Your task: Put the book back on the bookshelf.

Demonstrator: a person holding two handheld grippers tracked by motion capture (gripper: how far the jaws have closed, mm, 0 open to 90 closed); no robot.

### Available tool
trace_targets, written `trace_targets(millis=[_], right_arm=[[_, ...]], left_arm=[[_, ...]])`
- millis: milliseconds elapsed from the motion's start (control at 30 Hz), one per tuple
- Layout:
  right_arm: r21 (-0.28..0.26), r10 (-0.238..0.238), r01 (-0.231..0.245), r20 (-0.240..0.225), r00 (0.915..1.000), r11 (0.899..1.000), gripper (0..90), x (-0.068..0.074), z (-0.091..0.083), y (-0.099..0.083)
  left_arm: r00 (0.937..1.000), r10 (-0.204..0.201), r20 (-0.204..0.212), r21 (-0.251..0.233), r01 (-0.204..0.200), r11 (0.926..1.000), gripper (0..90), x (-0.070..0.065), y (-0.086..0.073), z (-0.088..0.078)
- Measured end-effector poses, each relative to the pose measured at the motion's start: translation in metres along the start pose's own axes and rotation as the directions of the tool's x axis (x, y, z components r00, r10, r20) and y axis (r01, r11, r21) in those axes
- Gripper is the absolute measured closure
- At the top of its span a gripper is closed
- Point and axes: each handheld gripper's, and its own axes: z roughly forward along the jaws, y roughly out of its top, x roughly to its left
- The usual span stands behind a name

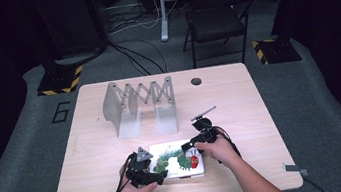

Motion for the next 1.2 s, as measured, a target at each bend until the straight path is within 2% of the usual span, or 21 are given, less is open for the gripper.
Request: trace_targets(millis=[100, 133, 167, 267, 400, 433, 533, 567, 633, 667, 833, 1033, 1200], right_arm=[[-0.002, -0.002, 0.002, 0.001, 1.0, 1.0, 30.3, 0.0, 0.0, 0.0], [-0.005, -0.005, 0.005, 0.002, 1.0, 1.0, 30.3, 0.0, 0.0, -0.001], [-0.005, -0.005, 0.005, 0.002, 1.0, 1.0, 30.3, 0.0, 0.0, -0.001], [-0.005, -0.004, 0.004, 0.004, 1.0, 1.0, 30.4, 0.0, 0.0, -0.001], [0.004, -0.001, 0.0, 0.014, 0.9999, 1.0, 31.0, 0.001, -0.001, -0.001], [0.013, 0.0, -0.001, 0.021, 0.9998, 1.0, 30.9, 0.002, -0.002, -0.001], [0.028, -0.003, 0.002, 0.033, 0.9995, 1.0, 30.8, 0.005, -0.004, -0.002], [0.03, -0.017, 0.016, 0.033, 0.9993, 0.999, 30.9, 0.005, -0.005, -0.001], [0.03, -0.02, 0.018, 0.039, 0.9991, 0.999, 31.0, 0.007, -0.006, -0.001], [0.032, -0.017, 0.016, 0.038, 0.9991, 0.999, 31.1, 0.007, -0.006, -0.001], [0.023, -0.031, 0.03, 0.051, 0.9982, 0.999, 32.6, 0.01, -0.01, -0.003], [0.008, -0.053, 0.053, 0.054, 0.9971, 0.999, 32.9, 0.015, -0.017, -0.004], [0.004, -0.067, 0.067, 0.067, 0.9955, 0.998, 32.8, 0.02, -0.02, -0.004]], left_arm=[[1.0, 0.002, -0.004, -0.012, -0.002, 0.9999, 12.6, 0.0, -0.001, 0.002], [0.9999, 0.003, 0.013, -0.002, -0.003, 1.0, 12.3, 0.001, -0.002, 0.001], [0.9999, 0.003, 0.013, -0.002, -0.003, 1.0, 12.2, 0.001, -0.002, 0.001], [0.9995, -0.02, 0.023, -0.014, 0.02, 0.9997, 12.0, 0.003, -0.004, 0.003], [1.0, -0.003, 0.009, -0.021, 0.003, 0.9998, 11.3, 0.001, -0.005, 0.004], [1.0, -0.003, -0.004, -0.027, 0.003, 0.9996, 10.5, 0.001, -0.006, 0.005], [1.0, -0.003, -0.007, -0.028, 0.002, 0.9996, 7.3, 0.001, -0.008, 0.005], [1.0, -0.006, -0.004, -0.029, 0.006, 0.9995, 7.4, 0.002, -0.008, 0.005], [0.9999, -0.014, 0.008, -0.021, 0.014, 0.9997, 7.3, 0.002, -0.009, 0.005], [0.9995, -0.029, 0.012, -0.028, 0.029, 0.9992, 7.4, 0.002, -0.009, 0.006], [0.9986, -0.046, 0.026, -0.034, 0.046, 0.9984, 7.4, 0.003, -0.01, 0.007], [0.9994, -0.026, 0.023, -0.039, 0.027, 0.9989, 7.4, 0.003, -0.011, 0.006], [0.999, -0.034, 0.029, -0.043, 0.035, 0.9984, 7.4, 0.003, -0.012, 0.007]])
